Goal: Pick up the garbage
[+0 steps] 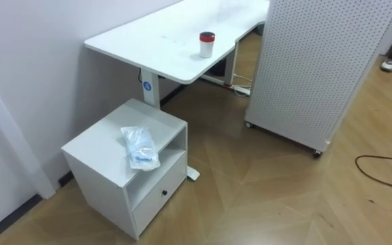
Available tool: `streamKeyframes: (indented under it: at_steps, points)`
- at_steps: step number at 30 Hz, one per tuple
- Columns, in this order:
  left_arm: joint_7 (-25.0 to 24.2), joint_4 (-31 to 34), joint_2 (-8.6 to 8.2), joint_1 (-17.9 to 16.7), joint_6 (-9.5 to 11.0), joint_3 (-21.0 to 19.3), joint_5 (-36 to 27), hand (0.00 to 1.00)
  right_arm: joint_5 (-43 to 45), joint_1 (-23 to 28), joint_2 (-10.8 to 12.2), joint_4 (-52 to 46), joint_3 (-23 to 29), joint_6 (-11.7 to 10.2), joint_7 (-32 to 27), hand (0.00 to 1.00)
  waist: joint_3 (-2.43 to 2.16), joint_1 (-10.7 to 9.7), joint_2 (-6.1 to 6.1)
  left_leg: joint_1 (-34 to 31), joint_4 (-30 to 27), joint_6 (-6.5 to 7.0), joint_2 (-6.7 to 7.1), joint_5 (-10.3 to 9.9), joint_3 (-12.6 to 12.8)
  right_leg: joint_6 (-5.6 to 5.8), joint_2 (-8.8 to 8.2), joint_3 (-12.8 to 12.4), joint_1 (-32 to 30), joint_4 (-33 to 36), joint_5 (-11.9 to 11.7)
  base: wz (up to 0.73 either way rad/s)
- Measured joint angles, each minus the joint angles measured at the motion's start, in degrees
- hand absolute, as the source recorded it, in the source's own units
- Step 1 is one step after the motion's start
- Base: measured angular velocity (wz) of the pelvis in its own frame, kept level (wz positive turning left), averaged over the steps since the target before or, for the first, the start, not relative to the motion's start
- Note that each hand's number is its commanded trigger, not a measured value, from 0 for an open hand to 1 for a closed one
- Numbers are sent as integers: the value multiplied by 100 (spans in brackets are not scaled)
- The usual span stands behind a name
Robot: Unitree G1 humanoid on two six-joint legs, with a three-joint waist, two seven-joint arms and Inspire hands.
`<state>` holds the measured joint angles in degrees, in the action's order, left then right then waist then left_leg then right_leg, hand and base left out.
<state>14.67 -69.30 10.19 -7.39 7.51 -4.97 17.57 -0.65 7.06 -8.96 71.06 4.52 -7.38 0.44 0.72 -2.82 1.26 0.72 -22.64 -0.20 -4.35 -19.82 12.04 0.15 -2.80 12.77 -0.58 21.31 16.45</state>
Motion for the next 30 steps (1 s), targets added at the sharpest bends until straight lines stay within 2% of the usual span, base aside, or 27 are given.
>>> streamKeyframes:
  at_steps: [2, 4, 5, 6, 7, 8, 9, 10, 11, 12, 13, 14, 15, 16, 17, 18, 19, 21, 23, 24, 25, 26, 27, 28, 29, 30]
  points:
    - [-6, -1, -4, -9, -106, 67, 4, 0, -57, 82, 0, -44, -38, 0, -107, 100, -12, -9, -16, -129, -322, -46, -86, -30, 47, -38, 34, 25, -4, 45, 98, 15]
    - [-10, -4, -6, -40, -160, 71, 5, 0, -98, 107, 1, -14, -51, -6, -177, 100, -16, -18, -28, -383, -934, -132, -227, 42, 204, -100, 50, 53, 25, 38, 139, 21]
    - [-3, -54, -2, -102, -191, 67, 24, 0, -108, 85, -4, 3, -82, -11, -229, 100, 3, -29, -13, -800, -1739, -107, -340, 236, 173, -154, 26, -12, 120, 48, 151, 25]
    - [12, -157, -11, -122, -221, 100, 51, 0, -113, 111, -21, 12, -109, -20, -246, 100, 23, -57, 50, -1140, -1937, -91, -268, 204, -49, -223, -35, -158, 215, 54, 199, 45]
    - [11, -179, -17, -103, -219, 190, 53, 0, -110, 138, -64, 17, -98, -13, -283, 100, 15, -42, 66, -1411, -1450, -136, -144, 168, -111, -222, -49, -338, 261, 61, 281, 42]
    - [11, -175, -28, -115, -213, 191, 55, 0, -112, 140, -93, 28, -81, -7, -298, 100, 23, -9, 47, -1558, -1157, -165, -100, 213, -111, -207, -58, -363, 260, 63, 317, 16]
    - [17, -171, -26, -179, -218, 168, 69, 0, -113, 145, -137, 27, -91, -3, -314, 100, 25, 112, -1, -1796, -531, -189, -86, 502, -56, -161, -60, -472, 269, 61, 380, -28]
    - [42, -170, -2, -326, -231, 106, 64, 0, -109, 136, -132, 24, -113, 0, -334, 100, 13, 198, 10, -1920, -89, -124, -86, 1011, 20, -122, -133, -513, 315, 47, 433, -39]
    - [58, -170, 0, -404, -247, 67, 64, 0, -105, 135, -130, 24, -120, -2, -350, 100, 13, 183, 12, -1922, 102, -88, -88, 1230, 31, -94, -153, -523, 369, 16, 452, -32]
    - [81, -170, -2, -495, -266, 57, 59, 0, -104, 176, -150, 22, -114, -2, -362, 100, -4, 142, 6, -1886, 222, -16, -81, 1584, 61, -18, -179, -539, 425, -12, 524, -8]
    - [82, -168, -6, -495, -264, 57, 61, 0, -101, 216, -160, 12, -112, -3, -366, 100, -10, 133, 11, -1892, 201, 66, -70, 1672, 88, 16, -194, -532, 435, -27, 548, -13]
    - [84, -161, -12, -488, -238, 57, 63, 0, -109, 260, -166, 12, -110, -3, -395, 100, -51, 159, -2, -1896, 97, 167, -71, 1724, 196, 60, -228, -522, 450, -58, 572, -27]
    - [85, -164, -11, -491, -233, 40, 67, 0, -109, 267, -147, 11, -109, -9, -402, 100, -59, 161, 89, -1883, -76, 190, -24, 1670, 273, 129, -322, -478, 480, -67, 596, -34]
    - [86, -164, -10, -486, -224, 39, 66, 0, -110, 265, -142, 2, -105, -12, -405, 100, -54, 152, 121, -1874, -153, 186, -13, 1587, 295, 152, -358, -473, 505, -68, 600, -34]
    - [80, -164, -14, -403, -208, 41, 56, 0, -124, 253, -146, -7, -89, -19, -440, 100, -34, 147, 130, -1875, -404, 190, -12, 1363, 315, 168, -419, -474, 596, -71, 594, -23]
    - [78, -178, -10, -319, -198, 38, 45, 0, -158, 255, -149, -8, -89, -19, -505, 100, -35, 149, 129, -1856, -612, 185, -24, 1146, 356, 181, -465, -471, 688, -25, 600, -19]
    - [79, -191, -10, -268, -186, 39, 35, 0, -182, 252, -151, -14, -93, -16, -528, 100, -29, 161, 139, -1816, -662, 189, -7, 1061, 381, 209, -509, -474, 720, 42, 615, -11]
    - [80, -209, -12, 51, -64, 109, 3, 0, -211, 194, -189, -126, -119, -8, -554, 100, -37, 155, 155, -1644, -694, 276, 128, 799, 486, 319, -742, -463, 598, 693, 677, -5]
    - [80, -201, -11, 255, -3, 166, -14, 0, -234, 175, -220, -252, -106, -24, -570, 100, -29, 135, 135, -1526, -704, 387, 259, 667, 527, 466, -1001, -379, 325, 1476, 579, 11]
    - [89, -155, -10, 406, 45, 187, -84, 0, -231, 121, -239, -250, -102, -18, -578, 100, -32, 142, 142, -1440, -694, 455, 383, 579, 544, 517, -1217, -316, 135, 1997, 423, 6]
    - [103, -146, -11, 469, 91, 186, -122, 0, -228, 3, -251, -250, -78, -17, -580, 100, -31, 145, 119, -1365, -681, 517, 467, 488, 586, 491, -1383, -290, -64, 2454, 208, 0]
    - [105, -146, -11, 497, 115, 186, -124, 0, -226, -70, -254, -249, -63, -20, -584, 100, -28, 127, 89, -1326, -671, 546, 503, 450, 591, 456, -1464, -256, -169, 2671, 51, -6]
    - [112, -137, -14, 542, 156, 193, -135, 0, -222, -156, -255, -233, -34, -29, -594, 100, -23, 90, 33, -1223, -580, 600, 553, 404, 613, 392, -1583, -228, -350, 3013, -329, -8]
    - [123, -91, -7, 541, 178, 201, -142, 0, -217, -225, -258, -227, 17, -34, -578, 100, -30, 92, -25, -1091, -415, 629, 574, 397, 606, 319, -1629, -226, -510, 3225, -632, -11]
    - [131, -41, 5, 520, 179, 201, -145, 0, -217, -260, -257, -236, 22, -44, -560, 100, -49, 110, -67, -1046, -337, 637, 567, 393, 604, 334, -1617, -211, -622, 3282, -621, -24]
    - [166, 24, 21, 521, 205, 205, -145, 0, -247, -333, -257, -291, 0, -64, -527, 100, -47, 177, -119, -940, -183, 637, 536, 393, 609, 328, -1578, -104, -877, 3350, -337, -16]
